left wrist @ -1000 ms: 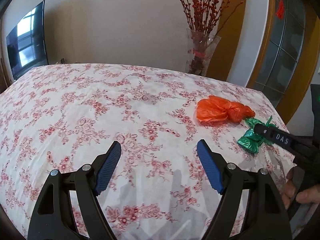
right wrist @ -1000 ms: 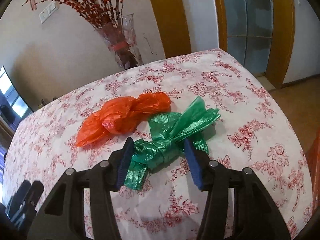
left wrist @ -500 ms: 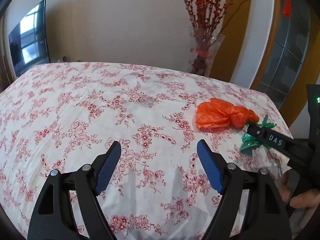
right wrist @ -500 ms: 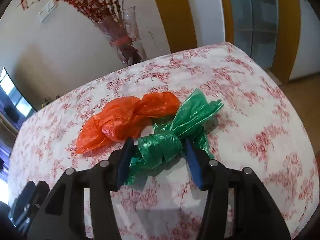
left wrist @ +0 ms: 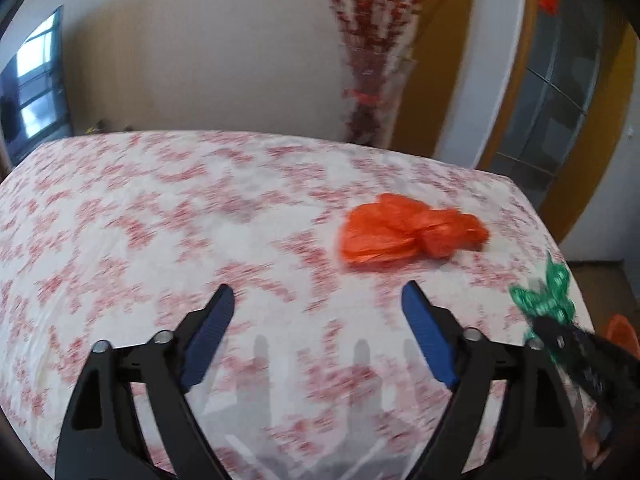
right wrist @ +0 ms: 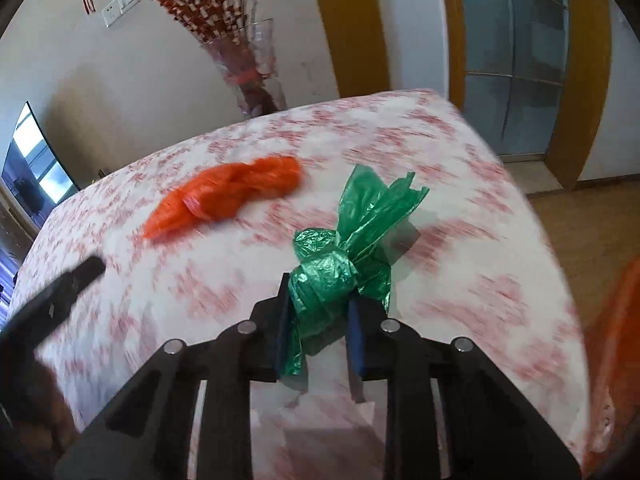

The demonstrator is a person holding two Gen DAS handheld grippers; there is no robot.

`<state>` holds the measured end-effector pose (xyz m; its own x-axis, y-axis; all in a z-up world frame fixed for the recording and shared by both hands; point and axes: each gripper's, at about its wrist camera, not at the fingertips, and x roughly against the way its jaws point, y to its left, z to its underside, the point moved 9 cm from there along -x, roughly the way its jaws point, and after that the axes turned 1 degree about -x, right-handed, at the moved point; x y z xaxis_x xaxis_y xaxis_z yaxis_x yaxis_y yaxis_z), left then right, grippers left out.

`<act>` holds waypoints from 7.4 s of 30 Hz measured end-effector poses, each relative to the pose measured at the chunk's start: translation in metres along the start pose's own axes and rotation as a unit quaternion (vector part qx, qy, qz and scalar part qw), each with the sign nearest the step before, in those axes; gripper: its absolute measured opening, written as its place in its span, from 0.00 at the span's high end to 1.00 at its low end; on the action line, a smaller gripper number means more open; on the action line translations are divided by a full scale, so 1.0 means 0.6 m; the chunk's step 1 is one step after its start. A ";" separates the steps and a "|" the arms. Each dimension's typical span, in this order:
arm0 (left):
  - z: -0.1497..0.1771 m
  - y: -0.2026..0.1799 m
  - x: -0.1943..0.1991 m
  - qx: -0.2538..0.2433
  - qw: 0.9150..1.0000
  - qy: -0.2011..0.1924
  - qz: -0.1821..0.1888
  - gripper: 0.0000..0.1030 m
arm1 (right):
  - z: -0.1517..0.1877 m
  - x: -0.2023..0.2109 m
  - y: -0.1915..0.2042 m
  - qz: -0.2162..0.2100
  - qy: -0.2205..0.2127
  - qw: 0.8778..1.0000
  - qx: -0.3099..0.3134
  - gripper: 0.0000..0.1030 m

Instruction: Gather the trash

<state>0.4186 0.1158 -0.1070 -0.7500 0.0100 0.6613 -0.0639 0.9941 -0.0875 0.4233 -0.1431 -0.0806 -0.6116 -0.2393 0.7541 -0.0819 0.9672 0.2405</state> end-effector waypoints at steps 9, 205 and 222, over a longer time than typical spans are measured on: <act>-0.052 -0.108 -0.089 -0.056 0.998 0.026 0.019 0.09 | 0.047 0.065 -0.077 0.026 -0.009 1.000 0.000 0.76; 0.328 -0.153 0.541 -0.062 0.988 -0.142 0.019 0.03 | 0.414 0.598 -0.161 0.271 -0.184 0.942 -0.077 0.04; 0.328 -0.154 0.539 -0.061 0.988 -0.140 0.020 0.03 | 0.414 0.597 -0.161 0.271 -0.183 0.942 -0.077 0.04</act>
<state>0.0525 0.0058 -0.0317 -0.9039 0.0360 0.4262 0.0361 0.9993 -0.0079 0.0167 -0.3009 0.0149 -0.7633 0.3598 0.5366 0.4191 0.9078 -0.0125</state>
